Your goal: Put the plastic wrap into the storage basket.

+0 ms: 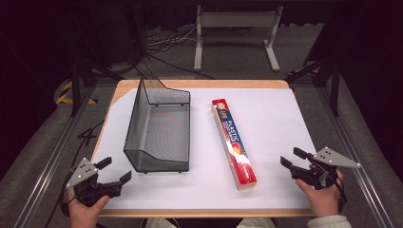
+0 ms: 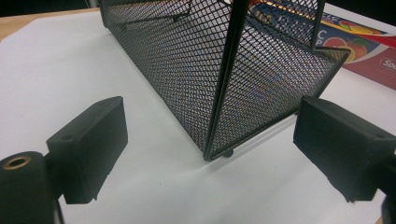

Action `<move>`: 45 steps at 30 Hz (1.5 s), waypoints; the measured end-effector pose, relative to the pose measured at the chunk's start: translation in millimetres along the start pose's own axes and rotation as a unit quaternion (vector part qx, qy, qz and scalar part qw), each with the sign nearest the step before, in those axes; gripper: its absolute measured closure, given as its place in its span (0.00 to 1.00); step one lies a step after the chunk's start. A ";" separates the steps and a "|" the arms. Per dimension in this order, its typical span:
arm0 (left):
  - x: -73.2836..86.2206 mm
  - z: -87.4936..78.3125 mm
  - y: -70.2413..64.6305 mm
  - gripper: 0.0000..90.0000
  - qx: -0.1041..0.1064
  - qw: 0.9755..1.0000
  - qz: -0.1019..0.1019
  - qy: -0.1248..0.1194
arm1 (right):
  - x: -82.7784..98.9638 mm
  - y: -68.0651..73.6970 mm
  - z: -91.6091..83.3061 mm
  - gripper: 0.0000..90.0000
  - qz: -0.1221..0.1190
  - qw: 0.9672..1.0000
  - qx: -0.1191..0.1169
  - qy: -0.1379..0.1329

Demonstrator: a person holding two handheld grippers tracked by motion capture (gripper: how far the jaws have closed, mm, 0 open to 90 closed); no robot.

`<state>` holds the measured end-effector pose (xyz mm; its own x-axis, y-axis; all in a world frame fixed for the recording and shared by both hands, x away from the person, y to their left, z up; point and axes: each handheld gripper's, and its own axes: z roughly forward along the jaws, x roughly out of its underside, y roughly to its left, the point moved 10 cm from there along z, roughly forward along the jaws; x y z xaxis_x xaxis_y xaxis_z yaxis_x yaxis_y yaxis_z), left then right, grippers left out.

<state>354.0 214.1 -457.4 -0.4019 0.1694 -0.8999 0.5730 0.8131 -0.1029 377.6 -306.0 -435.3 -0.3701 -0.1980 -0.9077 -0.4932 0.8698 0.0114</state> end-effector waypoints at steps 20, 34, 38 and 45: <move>-0.7 -0.3 -3.5 0.12 0.007 1.000 0.007 -0.001 | -4.7 6.2 1.1 0.40 -0.009 1.000 -0.007 0.002; 1.3 1.0 -2.1 0.12 -0.004 1.000 0.006 0.004 | -21.6 12.3 16.6 0.37 -0.009 0.999 -0.030 0.016; 2.2 0.7 -2.0 0.12 -0.009 1.000 0.006 0.007 | -28.2 17.7 25.9 0.36 -0.009 0.999 -0.038 0.028; 4.2 -0.6 -0.7 0.12 -0.015 1.000 0.009 0.008 | -45.7 30.2 43.6 0.36 -0.009 0.998 -0.055 0.035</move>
<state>351.4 214.6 -460.8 -0.4036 0.1933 -0.8943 0.5584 0.8263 -0.0733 413.9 -251.0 -411.7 -0.4125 -0.2471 -0.8768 -0.5819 0.8121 0.0449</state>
